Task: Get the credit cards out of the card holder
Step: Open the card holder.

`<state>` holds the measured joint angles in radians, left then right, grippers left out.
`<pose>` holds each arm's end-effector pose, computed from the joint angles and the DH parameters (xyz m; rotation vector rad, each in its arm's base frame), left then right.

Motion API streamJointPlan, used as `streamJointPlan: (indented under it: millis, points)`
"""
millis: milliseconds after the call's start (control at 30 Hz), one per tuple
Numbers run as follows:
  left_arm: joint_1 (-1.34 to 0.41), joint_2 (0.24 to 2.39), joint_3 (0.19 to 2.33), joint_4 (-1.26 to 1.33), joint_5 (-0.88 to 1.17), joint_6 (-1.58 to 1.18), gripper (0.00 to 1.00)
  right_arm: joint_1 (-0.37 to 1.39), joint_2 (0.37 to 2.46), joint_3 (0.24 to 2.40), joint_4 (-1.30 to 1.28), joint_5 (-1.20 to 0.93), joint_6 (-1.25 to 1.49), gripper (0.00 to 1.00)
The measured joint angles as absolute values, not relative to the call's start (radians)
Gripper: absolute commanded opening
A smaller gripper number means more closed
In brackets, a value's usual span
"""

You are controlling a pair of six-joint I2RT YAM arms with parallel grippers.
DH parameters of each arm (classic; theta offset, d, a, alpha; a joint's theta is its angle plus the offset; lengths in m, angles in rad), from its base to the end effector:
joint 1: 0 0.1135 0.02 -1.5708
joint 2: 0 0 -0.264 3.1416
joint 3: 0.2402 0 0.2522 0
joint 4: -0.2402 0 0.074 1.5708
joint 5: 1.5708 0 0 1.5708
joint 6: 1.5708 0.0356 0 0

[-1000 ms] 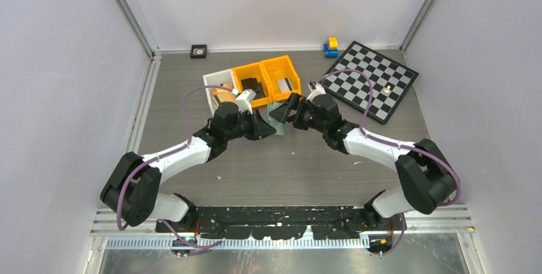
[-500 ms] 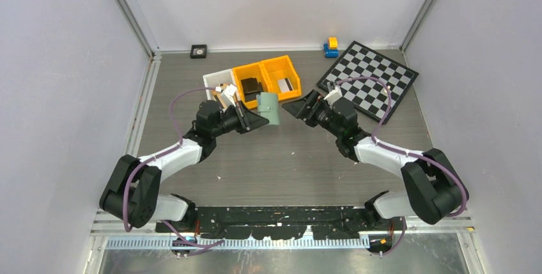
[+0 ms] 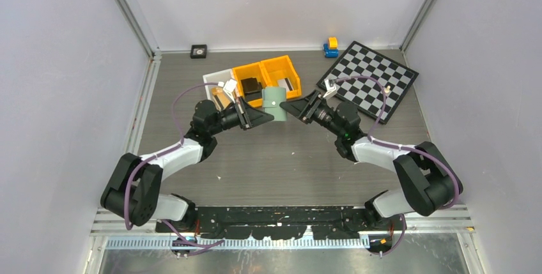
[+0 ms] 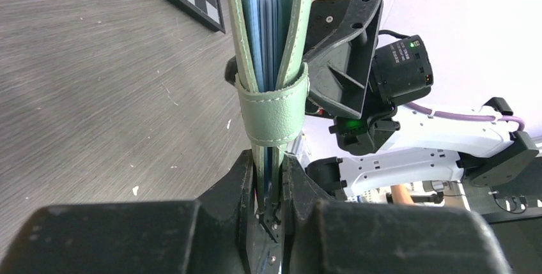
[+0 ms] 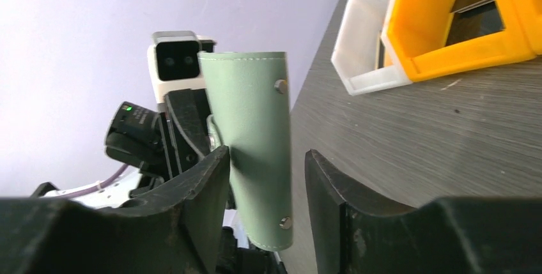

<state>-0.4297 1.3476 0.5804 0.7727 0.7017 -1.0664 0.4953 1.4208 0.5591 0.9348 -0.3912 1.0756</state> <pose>0.2456 -0.1378 0.2447 0.0635 1.8506 -1.6547 0.2506 0.1508 0.2355 0.1373 1.7103 1.5119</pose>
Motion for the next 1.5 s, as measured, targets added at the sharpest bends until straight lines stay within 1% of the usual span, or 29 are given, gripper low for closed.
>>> streamJointPlan:
  millis: [33,133,200,267,300,367,467,500,567,633,733,933,1033,1200,1267,1400,1467,1500]
  points:
    - [-0.430,1.351,0.580,0.777,0.705,-1.070,0.00,0.495,1.422,0.558,0.950,-0.399,1.083,0.48]
    - [-0.430,1.361,0.580,0.787,0.712,-1.076,0.01,0.495,1.433,0.557,0.995,-0.419,1.102,0.35]
    - [-0.429,1.362,0.580,0.796,0.717,-1.077,0.13,0.492,1.446,0.556,1.016,-0.431,1.115,0.26]
    - [-0.427,1.362,0.580,0.794,0.716,-1.071,0.26,0.489,1.454,0.555,1.025,-0.436,1.121,0.21]
    - [-0.424,1.359,0.580,0.787,0.711,-1.066,0.32,0.488,1.455,0.555,1.024,-0.438,1.123,0.16]
    - [-0.422,1.337,0.575,0.744,0.685,-1.040,0.42,0.489,1.455,0.555,1.024,-0.443,1.121,0.09]
    - [-0.422,1.266,0.567,0.621,0.621,-0.981,0.54,0.492,1.449,0.555,1.001,-0.443,1.103,0.04]
    - [-0.420,1.237,0.568,0.575,0.590,-0.957,0.57,0.492,1.443,0.555,0.979,-0.441,1.092,0.03]
    - [-0.418,1.179,0.568,0.480,0.516,-0.919,0.56,0.493,1.419,0.555,0.910,-0.421,1.059,0.01]
    - [-0.418,1.111,0.568,0.376,0.426,-0.876,0.53,0.505,1.380,0.557,0.810,-0.374,1.010,0.01]
    - [-0.425,1.052,0.568,0.291,0.330,-0.828,0.50,0.545,1.326,0.581,0.647,-0.277,0.921,0.01]
    - [-0.527,1.073,0.595,0.163,0.188,-0.737,0.49,0.736,1.295,0.694,0.379,-0.042,0.730,0.00]
    - [-0.577,1.097,0.628,0.107,0.137,-0.696,0.54,0.788,1.301,0.721,0.322,0.015,0.677,0.01]
    - [-0.606,1.145,0.690,0.052,0.090,-0.655,0.58,0.798,1.339,0.739,0.273,0.059,0.636,0.00]
    - [-0.606,1.164,0.702,0.042,0.085,-0.647,0.57,0.799,1.347,0.743,0.252,0.070,0.628,0.01]
    - [-0.606,1.193,0.706,0.019,0.070,-0.641,0.53,0.805,1.348,0.744,0.241,0.081,0.621,0.00]
    - [-0.606,1.208,0.714,-0.004,0.063,-0.641,0.54,0.808,1.348,0.745,0.240,0.081,0.619,0.01]
    - [-0.606,1.219,0.721,-0.014,0.062,-0.641,0.56,0.809,1.348,0.745,0.239,0.081,0.618,0.01]
